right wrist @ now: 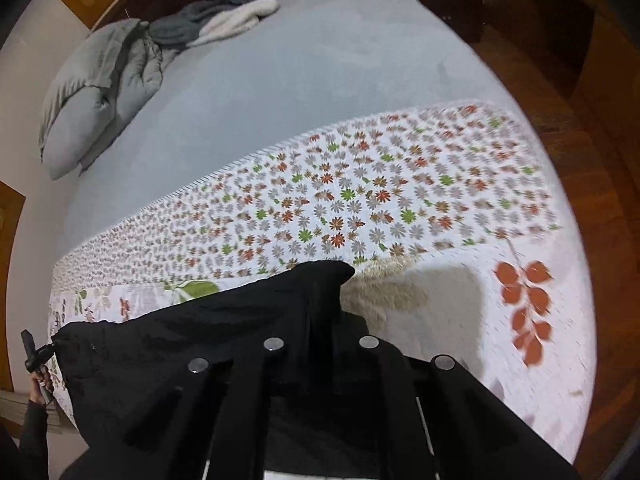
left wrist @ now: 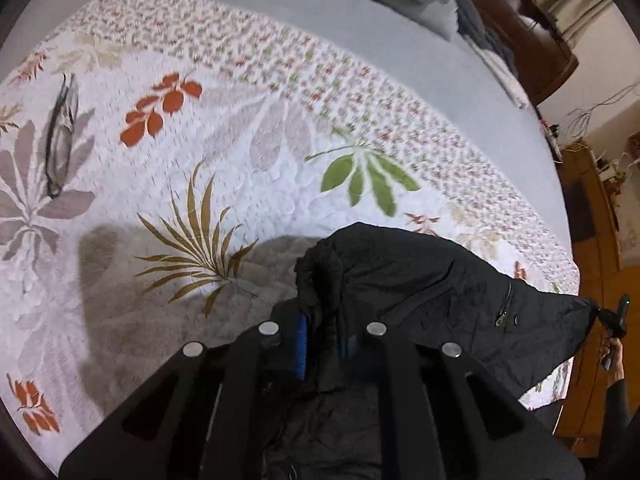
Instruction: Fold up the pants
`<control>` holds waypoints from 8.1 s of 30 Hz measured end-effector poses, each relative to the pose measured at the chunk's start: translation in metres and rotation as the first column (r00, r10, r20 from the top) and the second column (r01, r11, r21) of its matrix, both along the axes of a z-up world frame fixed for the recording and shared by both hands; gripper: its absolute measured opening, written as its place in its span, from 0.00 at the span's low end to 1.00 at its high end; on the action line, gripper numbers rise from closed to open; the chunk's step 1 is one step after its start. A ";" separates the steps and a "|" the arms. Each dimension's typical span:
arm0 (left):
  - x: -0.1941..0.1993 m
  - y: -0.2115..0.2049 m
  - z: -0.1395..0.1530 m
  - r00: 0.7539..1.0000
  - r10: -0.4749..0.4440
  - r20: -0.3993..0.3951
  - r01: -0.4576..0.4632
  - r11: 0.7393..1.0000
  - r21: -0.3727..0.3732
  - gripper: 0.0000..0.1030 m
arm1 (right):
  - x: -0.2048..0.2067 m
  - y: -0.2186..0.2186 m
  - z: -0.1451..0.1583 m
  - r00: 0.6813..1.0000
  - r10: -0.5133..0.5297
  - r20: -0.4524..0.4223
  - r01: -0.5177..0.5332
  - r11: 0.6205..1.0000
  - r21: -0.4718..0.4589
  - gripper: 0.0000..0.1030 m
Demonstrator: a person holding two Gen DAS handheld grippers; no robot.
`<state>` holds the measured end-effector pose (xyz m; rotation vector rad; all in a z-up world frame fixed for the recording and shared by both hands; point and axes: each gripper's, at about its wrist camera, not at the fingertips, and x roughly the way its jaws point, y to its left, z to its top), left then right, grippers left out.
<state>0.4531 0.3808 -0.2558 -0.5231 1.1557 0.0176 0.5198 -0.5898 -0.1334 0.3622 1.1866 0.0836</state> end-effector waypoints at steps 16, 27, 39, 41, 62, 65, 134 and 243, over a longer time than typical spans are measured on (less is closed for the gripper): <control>-0.057 -0.023 0.095 0.988 -0.050 0.143 0.051 0.999 -0.002 0.09 | -0.138 -0.017 0.065 0.992 -0.106 0.063 0.107 0.994 -0.006 0.06; -0.118 -0.031 0.135 0.979 -0.066 0.194 0.066 0.998 0.006 0.10 | -0.223 -0.021 0.077 0.982 -0.155 0.104 0.155 0.988 0.012 0.06; -0.184 -0.026 0.133 0.979 -0.040 0.202 0.044 0.999 -0.014 0.10 | -0.290 -0.017 0.082 0.974 -0.179 0.141 0.180 0.984 0.007 0.06; -0.194 -0.024 0.130 0.979 -0.035 0.199 0.040 0.999 -0.020 0.10 | -0.298 -0.013 0.086 0.971 -0.182 0.153 0.184 0.983 0.004 0.06; -0.283 -0.010 0.083 0.984 0.017 0.175 -0.005 0.998 -0.065 0.10 | -0.398 0.013 0.091 0.946 -0.195 0.258 0.221 0.972 -0.074 0.06; -0.292 -0.009 0.076 0.985 0.022 0.171 -0.012 0.998 -0.062 0.11 | -0.412 0.019 0.093 0.942 -0.182 0.282 0.220 0.970 -0.107 0.07; -0.315 -0.032 -0.015 0.963 0.269 0.021 -0.269 0.963 -0.009 0.17 | -0.524 -0.003 -0.094 0.744 -0.658 -0.115 0.608 0.596 0.524 0.71; -0.351 -0.062 -0.021 0.912 0.359 0.196 -0.370 0.929 0.023 0.86 | -0.473 0.139 0.107 0.865 -0.341 0.369 0.312 0.940 0.140 0.18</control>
